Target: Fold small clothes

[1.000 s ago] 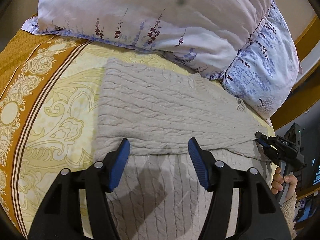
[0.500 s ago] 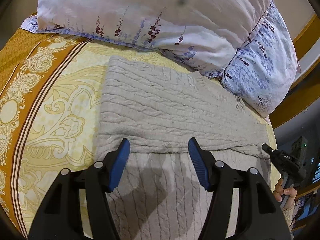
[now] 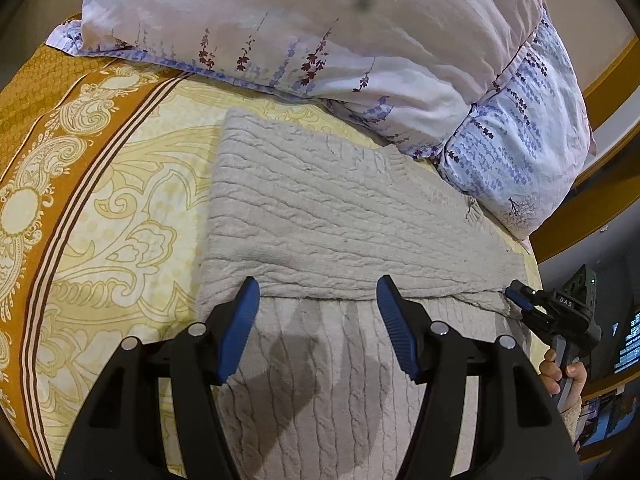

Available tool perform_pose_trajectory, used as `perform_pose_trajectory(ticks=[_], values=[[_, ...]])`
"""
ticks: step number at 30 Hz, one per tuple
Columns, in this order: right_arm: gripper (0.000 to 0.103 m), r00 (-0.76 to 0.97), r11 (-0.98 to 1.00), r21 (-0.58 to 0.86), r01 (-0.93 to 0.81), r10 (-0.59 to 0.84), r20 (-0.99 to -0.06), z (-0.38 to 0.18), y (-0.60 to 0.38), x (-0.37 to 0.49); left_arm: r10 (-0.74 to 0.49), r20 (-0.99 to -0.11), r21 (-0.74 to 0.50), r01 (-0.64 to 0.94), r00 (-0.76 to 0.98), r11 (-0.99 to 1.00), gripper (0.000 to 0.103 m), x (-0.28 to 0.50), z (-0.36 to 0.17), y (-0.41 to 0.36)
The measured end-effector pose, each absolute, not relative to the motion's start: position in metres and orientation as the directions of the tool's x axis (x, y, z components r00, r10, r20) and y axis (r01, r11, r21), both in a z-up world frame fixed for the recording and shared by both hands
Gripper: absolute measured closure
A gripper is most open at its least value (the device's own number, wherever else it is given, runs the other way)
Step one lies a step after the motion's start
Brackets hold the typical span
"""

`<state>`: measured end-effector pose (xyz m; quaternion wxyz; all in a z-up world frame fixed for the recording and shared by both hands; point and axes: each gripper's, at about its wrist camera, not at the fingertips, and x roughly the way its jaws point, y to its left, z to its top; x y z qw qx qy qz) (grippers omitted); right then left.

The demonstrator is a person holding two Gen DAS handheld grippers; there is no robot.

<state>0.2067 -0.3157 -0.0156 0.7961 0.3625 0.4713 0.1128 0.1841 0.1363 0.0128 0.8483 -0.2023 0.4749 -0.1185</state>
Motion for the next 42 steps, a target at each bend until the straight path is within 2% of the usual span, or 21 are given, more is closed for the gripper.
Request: perform_pose_trajectory(ticks=[2, 10, 12, 13, 14, 15, 22, 24, 25, 28, 29, 31, 34, 35, 42], values=[[0.068, 0.536, 0.716, 0.678, 0.166, 0.512, -0.671, -0.015, -0.319, 0.206, -0.396, -0.757, -0.458, 0.01, 0.52, 0.889, 0.042, 0.184, 0.013, 0.137], [0.07, 0.511, 0.726, 0.67, 0.155, 0.522, -0.683, -0.023, -0.306, 0.215, -0.401, -0.757, -0.464, 0.008, 0.516, 0.886, 0.042, 0.186, 0.011, 0.138], [0.07, 0.519, 0.696, 0.699, 0.165, 0.541, -0.662, -0.027, -0.304, 0.22, -0.405, -0.755, -0.47, 0.004, 0.516, 0.883, 0.041, 0.187, 0.01, 0.139], [0.077, 0.523, 0.691, 0.704, 0.167, 0.543, -0.657, -0.028, -0.305, 0.222, -0.407, -0.754, -0.475, 0.001, 0.516, 0.88, 0.041, 0.187, 0.01, 0.139], [0.089, 0.524, 0.685, 0.709, 0.17, 0.546, -0.653, -0.03, -0.305, 0.224, -0.409, -0.753, -0.478, 0.0, 0.515, 0.879, 0.041, 0.188, 0.009, 0.14], [0.092, 0.524, 0.681, 0.712, 0.171, 0.549, -0.651, -0.032, -0.305, 0.226, -0.411, -0.752, -0.48, -0.001, 0.515, 0.877, 0.041, 0.188, 0.009, 0.14], [0.094, 0.604, 0.719, 0.691, 0.074, 0.519, -0.605, -0.001, -0.304, 0.198, -0.432, -0.737, -0.498, 0.015, 0.519, 0.867, 0.041, 0.182, 0.011, 0.143], [0.094, 0.602, 0.74, 0.668, 0.082, 0.497, -0.625, 0.001, -0.302, 0.192, -0.445, -0.729, -0.507, 0.027, 0.521, 0.862, 0.041, 0.177, 0.013, 0.144], [0.094, 0.582, 0.783, 0.612, 0.109, 0.448, -0.678, -0.006, -0.299, 0.191, -0.451, -0.722, -0.511, 0.035, 0.525, 0.859, 0.041, 0.173, 0.016, 0.145], [0.093, 0.54, 0.804, 0.578, 0.139, 0.428, -0.725, -0.017, -0.297, 0.197, -0.455, -0.702, -0.513, 0.053, 0.548, 0.856, 0.041, 0.162, 0.023, 0.147], [0.092, 0.542, 0.805, 0.577, 0.134, 0.428, -0.723, -0.014, -0.298, 0.195, -0.454, -0.694, -0.512, 0.061, 0.559, 0.857, 0.041, 0.154, 0.028, 0.15], [0.082, 0.541, 0.809, 0.575, 0.123, 0.431, -0.722, -0.008, -0.3, 0.191, -0.454, -0.681, -0.509, 0.074, 0.575, 0.857, 0.041, 0.141, 0.033, 0.154], [0.057, 0.565, 0.82, 0.568, 0.067, 0.438, -0.699, 0.007, -0.31, 0.169, -0.445, -0.67, -0.49, 0.095, 0.594, 0.866, 0.038, 0.116, 0.039, 0.161], [0.054, 0.571, 0.822, 0.567, 0.054, 0.441, -0.692, 0.011, -0.315, 0.16, -0.436, -0.676, -0.475, 0.101, 0.594, 0.874, 0.038, 0.108, 0.04, 0.162], [0.054, 0.584, 0.815, 0.574, 0.082, 0.428, -0.69, 0.013, -0.368, 0.079, -0.454, -0.696, -0.479, 0.112, 0.557, 0.871, 0.038, 0.065, 0.023, 0.166]])
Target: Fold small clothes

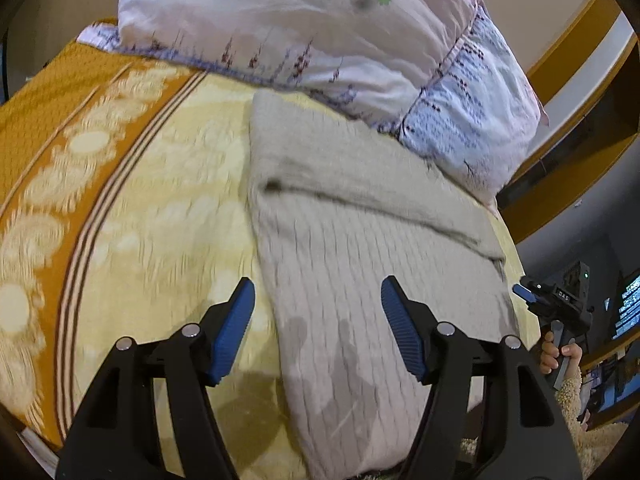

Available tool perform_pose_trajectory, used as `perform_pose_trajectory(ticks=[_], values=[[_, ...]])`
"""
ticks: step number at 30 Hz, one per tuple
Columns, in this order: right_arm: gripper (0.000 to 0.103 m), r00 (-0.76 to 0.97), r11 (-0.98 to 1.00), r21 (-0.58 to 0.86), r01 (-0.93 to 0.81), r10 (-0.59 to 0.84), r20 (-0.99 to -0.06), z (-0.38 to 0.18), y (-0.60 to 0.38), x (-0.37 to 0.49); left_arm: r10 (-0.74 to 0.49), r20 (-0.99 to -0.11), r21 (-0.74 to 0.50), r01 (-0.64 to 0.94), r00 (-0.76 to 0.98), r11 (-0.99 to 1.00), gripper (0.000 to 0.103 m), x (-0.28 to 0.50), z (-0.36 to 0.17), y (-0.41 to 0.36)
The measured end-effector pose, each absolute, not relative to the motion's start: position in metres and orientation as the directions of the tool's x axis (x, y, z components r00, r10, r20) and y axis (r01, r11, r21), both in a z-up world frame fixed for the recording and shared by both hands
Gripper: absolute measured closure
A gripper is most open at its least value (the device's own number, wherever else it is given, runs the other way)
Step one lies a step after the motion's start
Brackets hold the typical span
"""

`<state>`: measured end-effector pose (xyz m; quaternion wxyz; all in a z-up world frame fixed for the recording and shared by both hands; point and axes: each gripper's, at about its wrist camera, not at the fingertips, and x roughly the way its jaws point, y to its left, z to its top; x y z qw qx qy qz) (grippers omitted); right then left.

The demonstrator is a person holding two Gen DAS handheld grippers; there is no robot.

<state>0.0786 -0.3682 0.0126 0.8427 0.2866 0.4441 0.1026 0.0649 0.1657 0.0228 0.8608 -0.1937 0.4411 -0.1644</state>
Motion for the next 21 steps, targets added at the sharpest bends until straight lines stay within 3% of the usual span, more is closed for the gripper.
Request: perform_pose_trajectory(ticks=[8, 16, 21], values=[[0.054, 0.58, 0.802, 0.579, 0.148, 0.403, -0.708, -0.004, -0.393, 0.025, -0.494, -0.683, -0.53, 0.1, 0.538, 0.842, 0.038, 0.034, 0.005, 0.168], [0.054, 0.544, 0.772, 0.623, 0.126, 0.471, -0.694, -0.018, -0.382, 0.009, -0.536, -0.672, -0.575, 0.096, 0.51, 0.813, 0.039, 0.013, -0.008, 0.164], [0.054, 0.533, 0.706, 0.701, 0.097, 0.558, -0.636, -0.024, -0.38, -0.002, -0.594, -0.634, -0.634, 0.107, 0.495, 0.766, 0.041, -0.006, -0.013, 0.164]])
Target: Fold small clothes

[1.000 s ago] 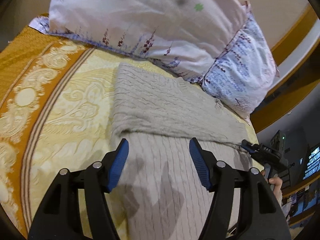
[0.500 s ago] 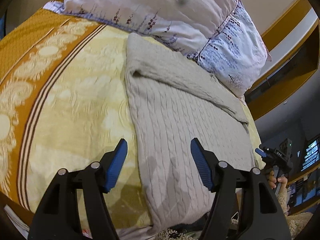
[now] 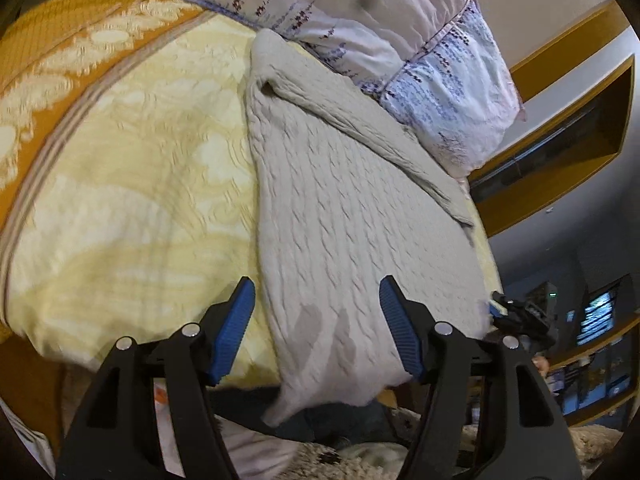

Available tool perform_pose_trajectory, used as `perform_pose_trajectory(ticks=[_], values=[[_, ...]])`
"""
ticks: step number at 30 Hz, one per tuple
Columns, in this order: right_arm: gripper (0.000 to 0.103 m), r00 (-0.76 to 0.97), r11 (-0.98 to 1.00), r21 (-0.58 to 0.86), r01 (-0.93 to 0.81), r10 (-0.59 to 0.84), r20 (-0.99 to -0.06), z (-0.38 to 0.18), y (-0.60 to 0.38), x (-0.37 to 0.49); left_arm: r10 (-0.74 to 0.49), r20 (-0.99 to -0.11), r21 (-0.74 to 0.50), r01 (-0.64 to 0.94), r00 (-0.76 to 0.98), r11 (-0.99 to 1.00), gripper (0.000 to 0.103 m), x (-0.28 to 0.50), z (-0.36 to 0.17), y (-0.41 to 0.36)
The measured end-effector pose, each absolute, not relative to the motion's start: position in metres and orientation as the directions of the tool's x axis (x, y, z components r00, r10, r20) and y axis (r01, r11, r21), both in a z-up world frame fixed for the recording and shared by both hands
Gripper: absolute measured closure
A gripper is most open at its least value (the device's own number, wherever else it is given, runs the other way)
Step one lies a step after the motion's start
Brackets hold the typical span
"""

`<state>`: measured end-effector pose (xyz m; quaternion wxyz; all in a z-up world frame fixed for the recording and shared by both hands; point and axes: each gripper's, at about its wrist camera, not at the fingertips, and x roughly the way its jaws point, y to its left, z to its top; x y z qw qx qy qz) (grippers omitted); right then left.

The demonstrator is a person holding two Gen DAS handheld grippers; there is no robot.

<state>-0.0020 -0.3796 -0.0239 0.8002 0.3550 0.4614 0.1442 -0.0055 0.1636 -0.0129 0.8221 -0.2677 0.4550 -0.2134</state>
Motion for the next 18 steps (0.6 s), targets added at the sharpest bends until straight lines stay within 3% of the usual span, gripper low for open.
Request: perform_pose_trajectory(ticks=[11, 16, 18], values=[[0.058, 0.444, 0.552, 0.833, 0.025, 0.741, -0.504, -0.04, -0.364, -0.03, -0.696, -0.582, -0.729, 0.111, 0.42, 0.676, 0.061, -0.038, -0.025, 0.154], [0.063, 0.374, 0.588, 0.809, 0.009, 0.748, -0.548, -0.044, -0.352, -0.044, -0.736, -0.577, -0.75, 0.126, 0.352, 0.649, 0.072, -0.043, -0.032, 0.142], [0.073, 0.342, 0.61, 0.792, 0.005, 0.744, -0.574, -0.048, -0.347, -0.049, -0.742, -0.58, -0.749, 0.139, 0.335, 0.648, 0.074, -0.044, -0.032, 0.138]])
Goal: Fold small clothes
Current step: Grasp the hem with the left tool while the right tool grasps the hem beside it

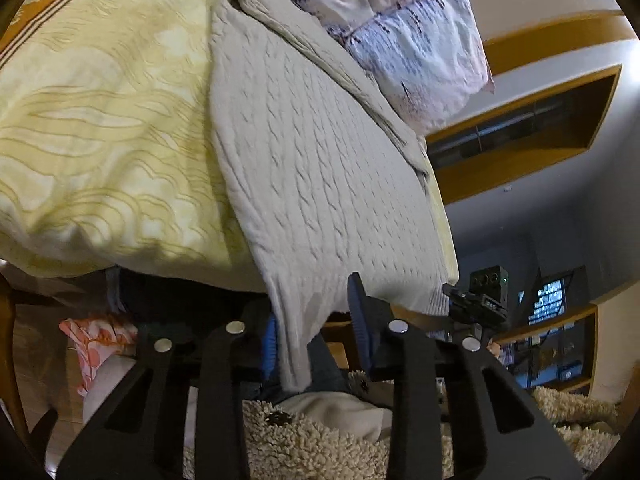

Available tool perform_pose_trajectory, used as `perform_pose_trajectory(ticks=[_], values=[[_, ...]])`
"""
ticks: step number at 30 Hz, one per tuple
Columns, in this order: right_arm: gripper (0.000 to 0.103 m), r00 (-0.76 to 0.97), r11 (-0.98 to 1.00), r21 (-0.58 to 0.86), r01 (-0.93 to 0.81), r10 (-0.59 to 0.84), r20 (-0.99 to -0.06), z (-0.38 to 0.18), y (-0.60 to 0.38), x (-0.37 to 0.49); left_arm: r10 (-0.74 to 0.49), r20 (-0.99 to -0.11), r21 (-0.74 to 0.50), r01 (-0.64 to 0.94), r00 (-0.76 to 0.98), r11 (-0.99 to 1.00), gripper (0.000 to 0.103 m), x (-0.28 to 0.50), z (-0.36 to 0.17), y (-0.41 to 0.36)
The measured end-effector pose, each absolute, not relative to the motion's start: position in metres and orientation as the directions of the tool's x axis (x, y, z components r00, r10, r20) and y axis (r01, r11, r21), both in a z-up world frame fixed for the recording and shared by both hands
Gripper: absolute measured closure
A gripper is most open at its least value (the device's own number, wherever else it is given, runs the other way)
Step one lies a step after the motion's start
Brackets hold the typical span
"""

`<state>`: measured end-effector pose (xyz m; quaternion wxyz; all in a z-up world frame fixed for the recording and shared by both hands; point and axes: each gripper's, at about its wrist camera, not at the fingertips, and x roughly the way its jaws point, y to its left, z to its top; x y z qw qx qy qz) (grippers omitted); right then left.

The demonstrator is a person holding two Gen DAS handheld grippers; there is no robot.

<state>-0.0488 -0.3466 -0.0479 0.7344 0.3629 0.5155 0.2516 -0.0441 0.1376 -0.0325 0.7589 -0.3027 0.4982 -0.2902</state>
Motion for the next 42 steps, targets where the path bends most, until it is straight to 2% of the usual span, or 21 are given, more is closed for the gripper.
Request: perform_pose_trajectory(ticks=[1, 3, 5, 10, 16, 22, 27, 34, 42], values=[[0.078, 0.326, 0.625, 0.781, 0.003, 0.738, -0.591, -0.049, -0.343, -0.051, -0.744, -0.58, -0.749, 0.142, 0.331, 0.647, 0.076, -0.044, -0.032, 0.137], [0.091, 0.321, 0.638, 0.77, -0.003, 0.73, -0.603, -0.049, -0.34, -0.051, -0.744, -0.585, -0.745, 0.147, 0.323, 0.65, 0.089, -0.044, -0.032, 0.136], [0.093, 0.341, 0.647, 0.762, -0.03, 0.724, -0.6, -0.042, -0.339, -0.051, -0.738, -0.593, -0.737, 0.151, 0.322, 0.659, 0.095, -0.044, -0.03, 0.135], [0.094, 0.422, 0.651, 0.752, -0.104, 0.714, -0.559, -0.014, -0.34, -0.043, -0.704, -0.603, -0.696, 0.183, 0.375, 0.694, 0.096, -0.04, -0.015, 0.137], [0.094, 0.55, 0.719, 0.672, -0.18, 0.64, -0.537, 0.02, -0.341, -0.033, -0.655, -0.598, -0.642, 0.213, 0.461, 0.737, 0.097, -0.027, 0.012, 0.146], [0.095, 0.688, 0.828, 0.52, -0.209, 0.502, -0.524, 0.052, -0.339, -0.02, -0.595, -0.567, -0.576, 0.242, 0.57, 0.781, 0.097, 0.0, 0.046, 0.153], [0.095, 0.792, 0.896, 0.397, -0.202, 0.387, -0.472, 0.08, -0.333, 0.002, -0.539, -0.541, -0.52, 0.247, 0.646, 0.818, 0.097, 0.04, 0.076, 0.147], [0.095, 0.831, 0.914, 0.365, -0.18, 0.34, -0.441, 0.097, -0.331, 0.052, -0.519, -0.523, -0.49, 0.26, 0.676, 0.832, 0.097, 0.109, 0.107, 0.137], [0.095, 0.84, 0.925, 0.357, -0.128, 0.293, -0.456, 0.098, -0.336, 0.103, -0.511, -0.517, -0.494, 0.248, 0.686, 0.833, 0.097, 0.173, 0.113, 0.131]])
